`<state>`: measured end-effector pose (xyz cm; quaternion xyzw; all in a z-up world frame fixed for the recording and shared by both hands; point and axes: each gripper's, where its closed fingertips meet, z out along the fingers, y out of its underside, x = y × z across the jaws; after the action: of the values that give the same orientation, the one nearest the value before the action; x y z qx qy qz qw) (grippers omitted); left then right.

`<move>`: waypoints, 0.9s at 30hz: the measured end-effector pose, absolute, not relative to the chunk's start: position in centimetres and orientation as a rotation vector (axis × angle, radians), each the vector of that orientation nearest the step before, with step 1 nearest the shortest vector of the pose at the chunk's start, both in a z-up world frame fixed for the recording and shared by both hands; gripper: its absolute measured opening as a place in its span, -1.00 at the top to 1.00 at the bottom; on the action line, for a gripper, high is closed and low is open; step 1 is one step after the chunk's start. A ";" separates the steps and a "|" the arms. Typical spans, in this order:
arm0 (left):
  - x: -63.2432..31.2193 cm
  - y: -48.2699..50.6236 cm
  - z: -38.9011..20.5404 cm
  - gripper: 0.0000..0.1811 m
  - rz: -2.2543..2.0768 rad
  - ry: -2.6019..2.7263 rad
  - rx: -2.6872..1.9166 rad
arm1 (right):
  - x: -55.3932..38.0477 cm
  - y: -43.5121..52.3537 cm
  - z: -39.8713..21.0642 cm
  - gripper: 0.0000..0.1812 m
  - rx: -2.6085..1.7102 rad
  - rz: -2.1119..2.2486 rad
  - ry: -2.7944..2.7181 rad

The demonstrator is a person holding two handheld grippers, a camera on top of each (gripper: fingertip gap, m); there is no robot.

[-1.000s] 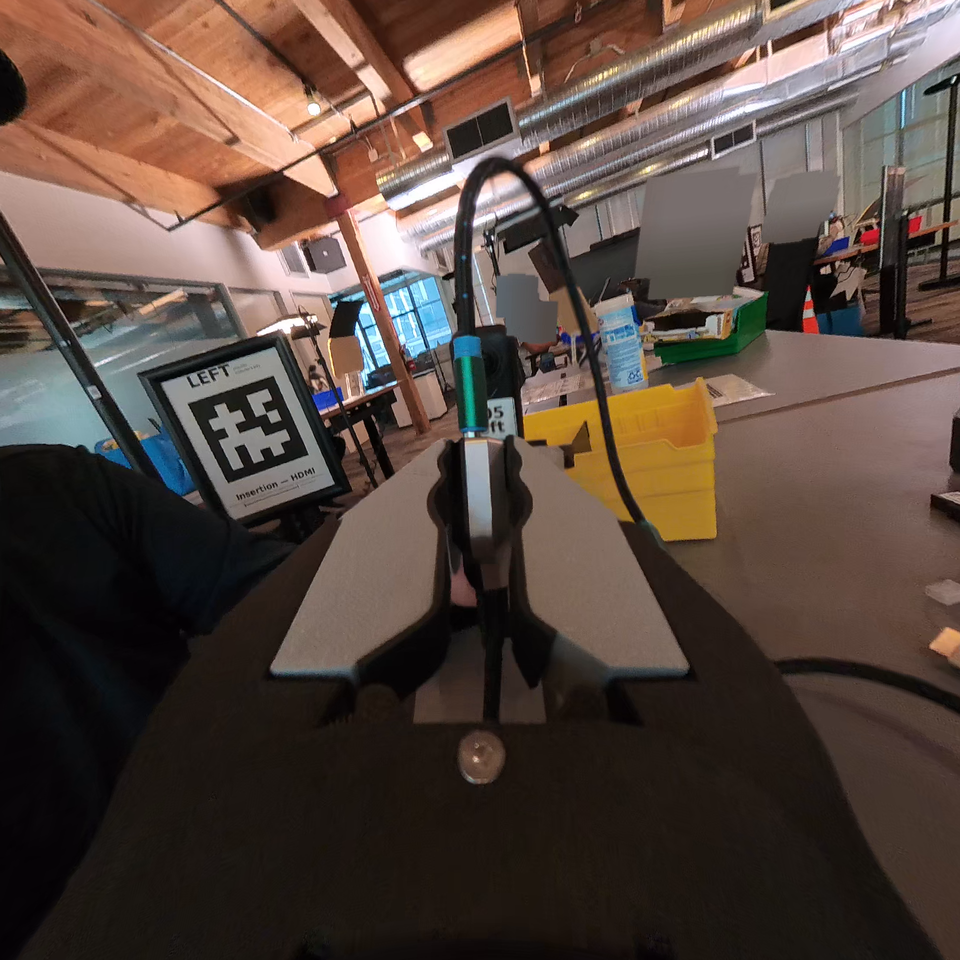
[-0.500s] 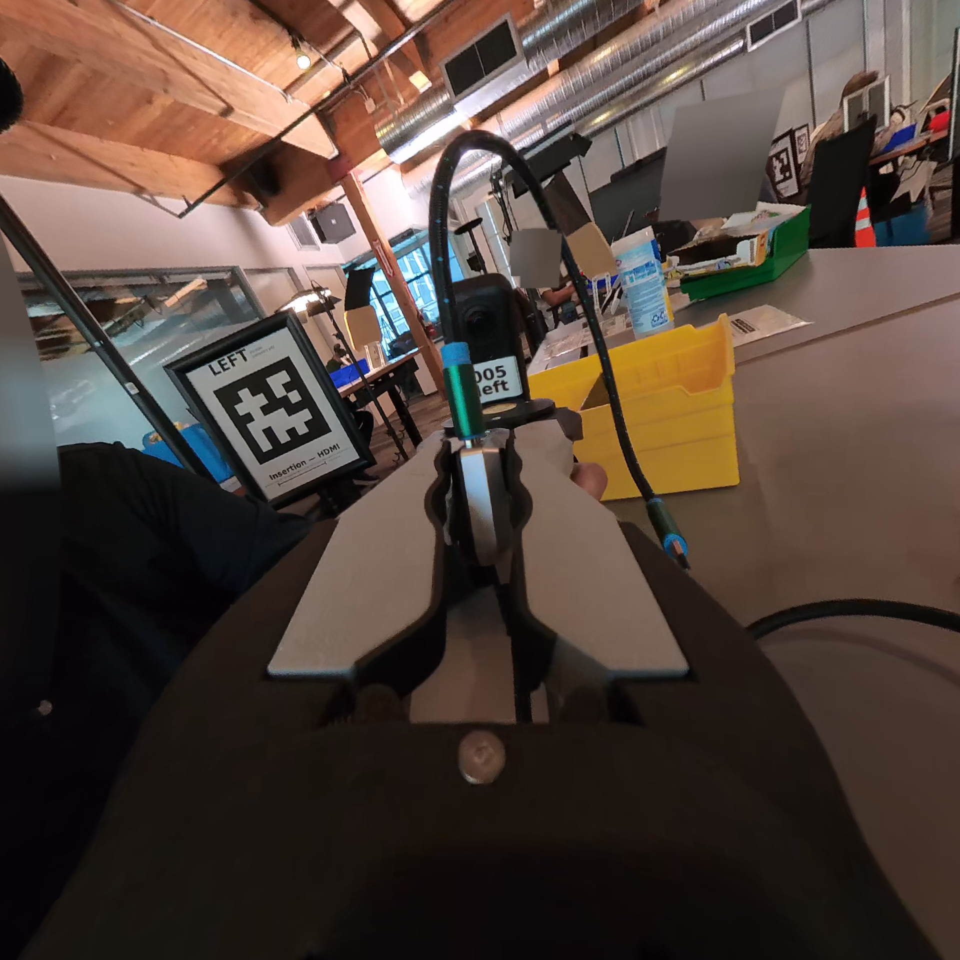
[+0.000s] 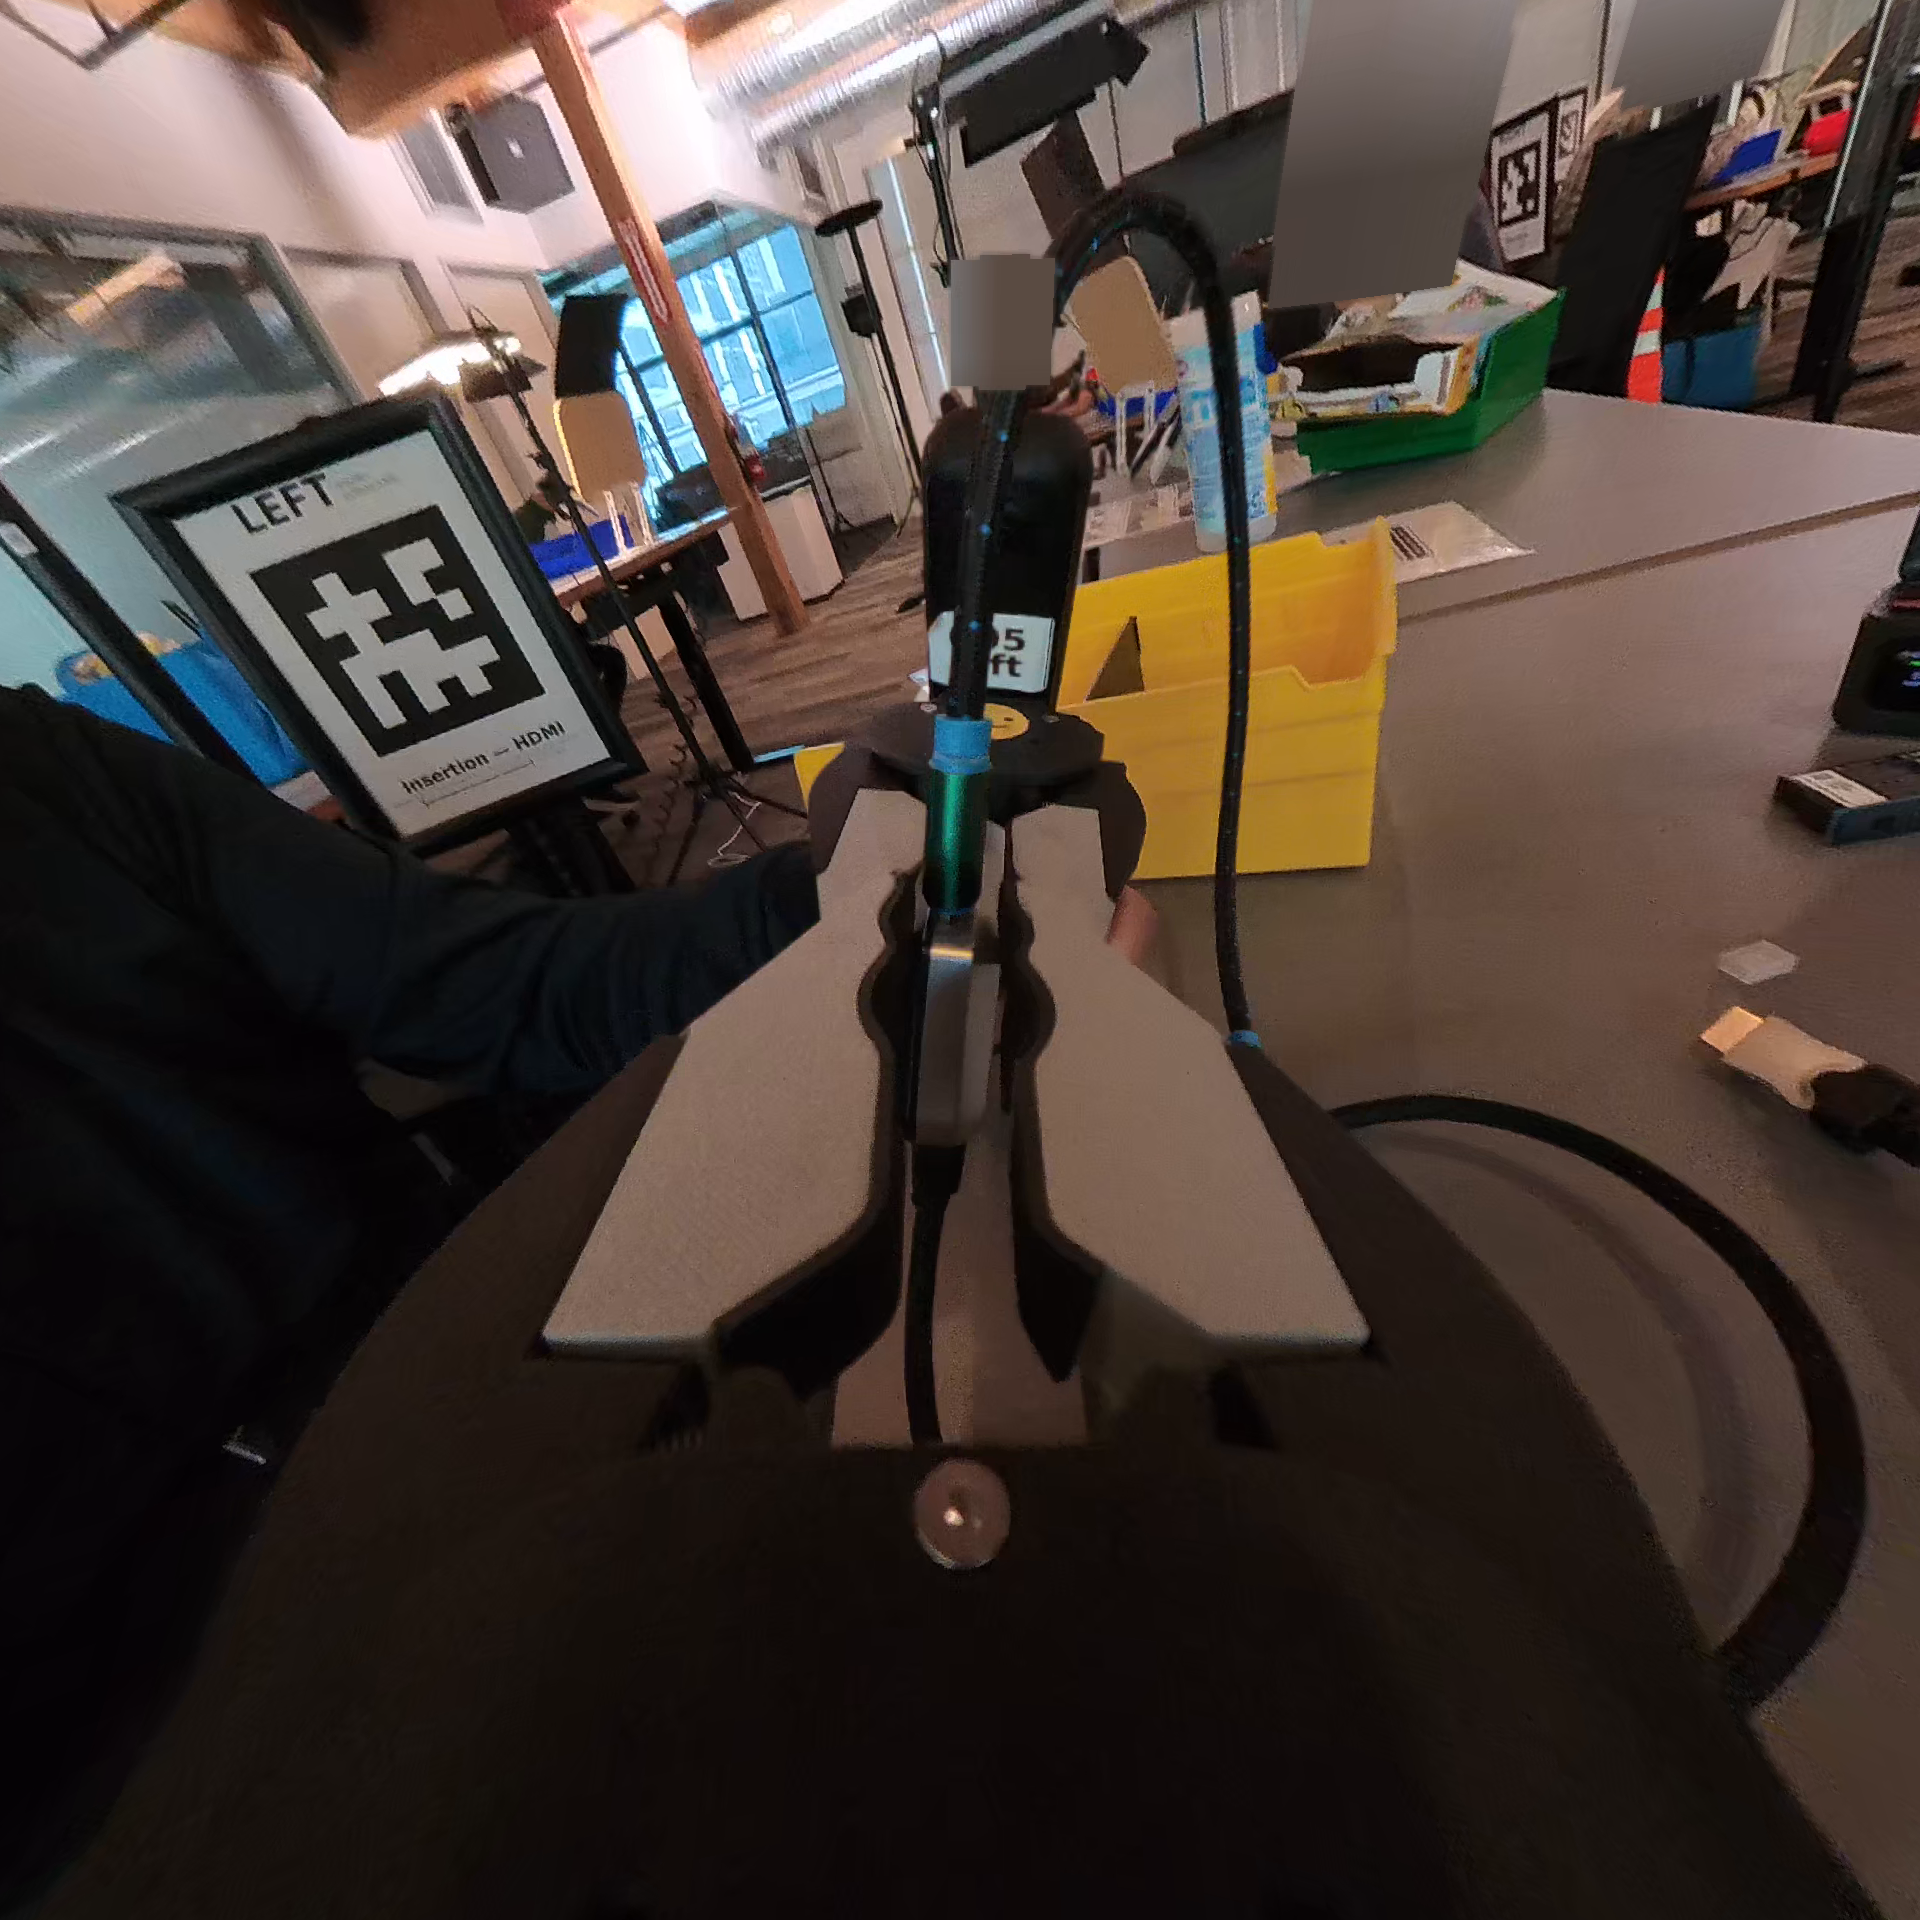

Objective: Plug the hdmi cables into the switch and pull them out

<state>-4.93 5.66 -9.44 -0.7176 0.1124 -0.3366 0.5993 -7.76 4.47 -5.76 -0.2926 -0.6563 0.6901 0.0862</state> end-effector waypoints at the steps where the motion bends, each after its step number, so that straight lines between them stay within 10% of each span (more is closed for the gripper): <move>1: -5.0 5.7 -8.9 0.71 -0.787 0.248 -1.625 | -7.7 4.6 -5.8 0.86 -0.882 2.071 -1.953; 27: -6.9 6.1 -8.2 0.72 -0.702 0.156 -1.590 | -8.9 5.5 -6.0 0.81 -0.996 2.129 -1.858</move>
<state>-6.92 6.11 -8.20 -0.6980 0.0683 -0.3082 0.6427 -8.90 5.46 -5.96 -0.3314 -0.6185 0.7088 0.0727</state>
